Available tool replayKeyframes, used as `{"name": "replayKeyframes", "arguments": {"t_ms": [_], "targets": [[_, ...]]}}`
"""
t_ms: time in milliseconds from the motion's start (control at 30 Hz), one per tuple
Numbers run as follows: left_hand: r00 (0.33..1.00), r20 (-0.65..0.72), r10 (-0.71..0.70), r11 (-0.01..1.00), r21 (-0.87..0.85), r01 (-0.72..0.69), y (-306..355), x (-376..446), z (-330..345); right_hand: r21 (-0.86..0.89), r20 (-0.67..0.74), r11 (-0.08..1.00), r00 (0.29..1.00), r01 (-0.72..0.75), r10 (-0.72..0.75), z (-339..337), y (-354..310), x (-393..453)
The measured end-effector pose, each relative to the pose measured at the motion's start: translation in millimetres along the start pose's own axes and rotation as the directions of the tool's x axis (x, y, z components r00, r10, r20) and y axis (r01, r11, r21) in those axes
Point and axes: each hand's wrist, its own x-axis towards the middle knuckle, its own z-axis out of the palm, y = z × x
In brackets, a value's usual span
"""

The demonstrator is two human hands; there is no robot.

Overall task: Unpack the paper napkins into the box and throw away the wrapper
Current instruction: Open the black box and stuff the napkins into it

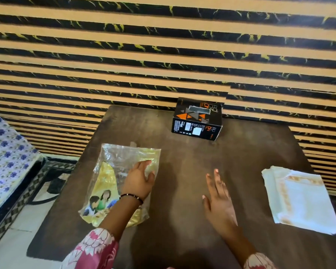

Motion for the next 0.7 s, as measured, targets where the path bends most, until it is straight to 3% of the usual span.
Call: {"name": "replayKeyframes", "arguments": {"t_ms": [167,333,467,533,600,700], "targets": [[0.999,-0.006,-0.051,0.993,-0.109,0.050,49.0,38.3,11.9,0.104,-0.017,0.993,0.998,-0.058,0.060,-33.5,29.6,47.2],[0.997,-0.063,-0.053,0.997,-0.053,0.049,89.7,95.0,9.7,0.113,-0.034,0.991,0.997,-0.066,0.071,-61.8,48.0,101.3],[0.990,-0.011,-0.141,0.985,-0.103,0.139,113.1,132.3,17.2,0.162,0.119,0.980,0.988,-0.112,0.093,-69.0,58.8,144.4],[0.978,0.050,-0.202,0.973,-0.102,0.206,119.5,147.5,25.3,0.346,0.258,0.894,0.945,-0.283,0.199,-72.8,59.6,164.7],[0.966,0.084,-0.246,0.963,-0.097,0.253,124.3,161.8,35.5,0.560,0.373,0.685,0.880,-0.466,0.293,-74.2,61.8,182.4],[0.954,0.082,-0.289,0.945,-0.134,0.298,129.8,179.4,48.7,0.714,0.453,0.471,0.855,-0.518,0.254,-70.6,66.7,201.2]]}}
